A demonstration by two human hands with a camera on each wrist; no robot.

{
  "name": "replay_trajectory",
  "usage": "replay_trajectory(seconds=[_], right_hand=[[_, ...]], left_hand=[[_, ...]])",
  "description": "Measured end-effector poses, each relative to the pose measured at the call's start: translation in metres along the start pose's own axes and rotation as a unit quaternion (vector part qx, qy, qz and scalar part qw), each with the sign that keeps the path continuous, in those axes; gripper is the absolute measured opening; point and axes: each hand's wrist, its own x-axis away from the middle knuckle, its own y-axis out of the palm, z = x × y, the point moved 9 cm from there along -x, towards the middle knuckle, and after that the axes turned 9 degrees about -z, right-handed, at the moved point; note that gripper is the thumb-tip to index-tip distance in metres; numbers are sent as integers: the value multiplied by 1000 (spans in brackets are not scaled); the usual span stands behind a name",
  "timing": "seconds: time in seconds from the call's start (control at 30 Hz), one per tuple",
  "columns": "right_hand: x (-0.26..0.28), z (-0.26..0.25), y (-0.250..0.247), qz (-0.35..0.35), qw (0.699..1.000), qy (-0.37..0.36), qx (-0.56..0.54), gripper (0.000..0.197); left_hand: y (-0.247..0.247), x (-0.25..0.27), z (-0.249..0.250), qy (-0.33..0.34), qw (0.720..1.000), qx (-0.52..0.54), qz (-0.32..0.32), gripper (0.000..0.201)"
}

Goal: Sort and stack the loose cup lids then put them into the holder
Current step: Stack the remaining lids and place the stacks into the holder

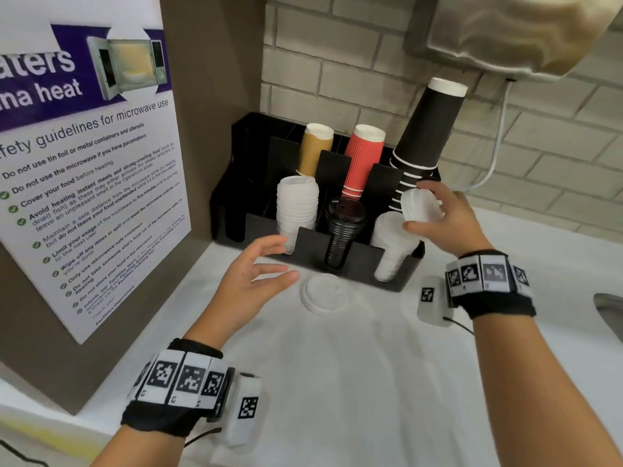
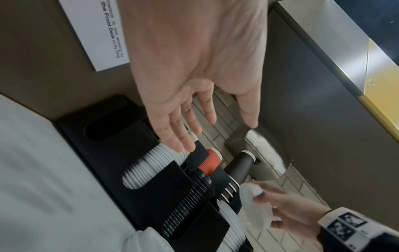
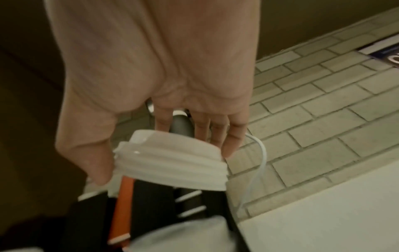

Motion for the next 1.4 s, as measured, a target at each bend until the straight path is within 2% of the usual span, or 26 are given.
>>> replay_trajectory(seconds=[0.07,0.17,0.63,0.77,0.93,1.0,1.1,1.17,1.27,1.4], right_hand=[[-12,13,10,-44,998,32,38,72],[-22,17,28,-87,992,37,78,71],[-31,8,62,-174,958,31,225,81],[-26,7,66,-170,954,33,243,76],[-24,7,69,-126,968,24,215,49],[-23,6,70,-108,971,16,215,45],[-21,4,74,-81,972,6,222,48],[-21,5,77,-71,969,4,238,56],[-22,9,79,-81,961,10,265,70],[-21,11,82,-98,951,10,294,69]], left_hand=[[-4,0,-2,0,1000,-13,3,41],[-8,0,-5,-2,1000,-19,7,36],[-14,1,-11,-9,999,-50,10,33],[-12,0,-12,-9,999,-45,9,33],[-9,0,-11,-12,999,-38,11,31],[-8,0,-11,-12,999,-35,12,30],[-9,0,-9,-12,999,-36,13,30],[-11,1,-7,-10,999,-39,15,31],[-11,2,-7,-10,999,-41,17,31],[-10,1,-6,-13,999,-43,16,30]])
